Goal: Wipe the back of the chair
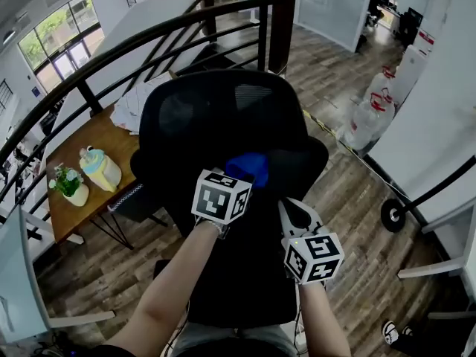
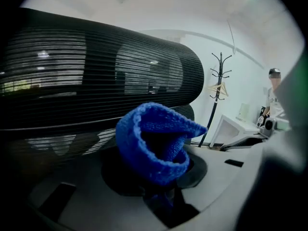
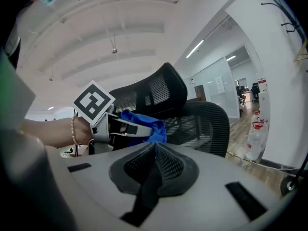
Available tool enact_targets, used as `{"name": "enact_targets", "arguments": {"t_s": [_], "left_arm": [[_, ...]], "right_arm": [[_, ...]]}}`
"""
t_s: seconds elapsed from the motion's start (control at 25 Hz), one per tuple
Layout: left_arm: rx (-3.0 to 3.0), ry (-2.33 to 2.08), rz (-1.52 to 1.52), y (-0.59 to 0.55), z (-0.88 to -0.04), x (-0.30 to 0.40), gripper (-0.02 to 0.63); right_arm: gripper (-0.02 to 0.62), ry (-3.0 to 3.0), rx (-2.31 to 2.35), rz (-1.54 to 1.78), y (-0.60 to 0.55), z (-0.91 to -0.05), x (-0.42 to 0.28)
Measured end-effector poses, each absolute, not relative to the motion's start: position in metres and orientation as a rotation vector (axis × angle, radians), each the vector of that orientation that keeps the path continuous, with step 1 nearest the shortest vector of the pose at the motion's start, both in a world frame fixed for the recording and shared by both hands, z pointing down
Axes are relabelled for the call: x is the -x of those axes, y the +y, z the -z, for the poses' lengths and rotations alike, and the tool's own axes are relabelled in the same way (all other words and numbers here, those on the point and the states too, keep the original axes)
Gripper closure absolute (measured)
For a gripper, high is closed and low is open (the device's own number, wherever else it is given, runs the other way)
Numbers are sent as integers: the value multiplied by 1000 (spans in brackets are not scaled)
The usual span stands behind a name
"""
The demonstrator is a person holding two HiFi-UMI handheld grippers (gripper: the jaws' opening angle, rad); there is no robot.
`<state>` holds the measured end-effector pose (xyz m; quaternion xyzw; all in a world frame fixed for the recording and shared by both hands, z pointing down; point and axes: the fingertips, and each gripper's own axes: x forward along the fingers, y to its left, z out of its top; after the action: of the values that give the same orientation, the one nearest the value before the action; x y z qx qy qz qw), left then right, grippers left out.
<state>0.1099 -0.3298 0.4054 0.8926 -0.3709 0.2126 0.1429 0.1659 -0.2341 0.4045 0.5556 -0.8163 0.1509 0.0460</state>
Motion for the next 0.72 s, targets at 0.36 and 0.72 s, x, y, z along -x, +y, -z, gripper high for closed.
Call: {"name": "enact_targets", "arguments": {"t_s": [0.36, 0.72], "left_arm": [[-2488, -1198, -573, -336, -406, -37, 488], [-2444, -1331, -615, -338, -402, 35, 487]], "right_arm": [[566, -2555, -1544, -448, -244, -405, -115], [566, -2620, -1398, -424, -254, -400, -56]]}}
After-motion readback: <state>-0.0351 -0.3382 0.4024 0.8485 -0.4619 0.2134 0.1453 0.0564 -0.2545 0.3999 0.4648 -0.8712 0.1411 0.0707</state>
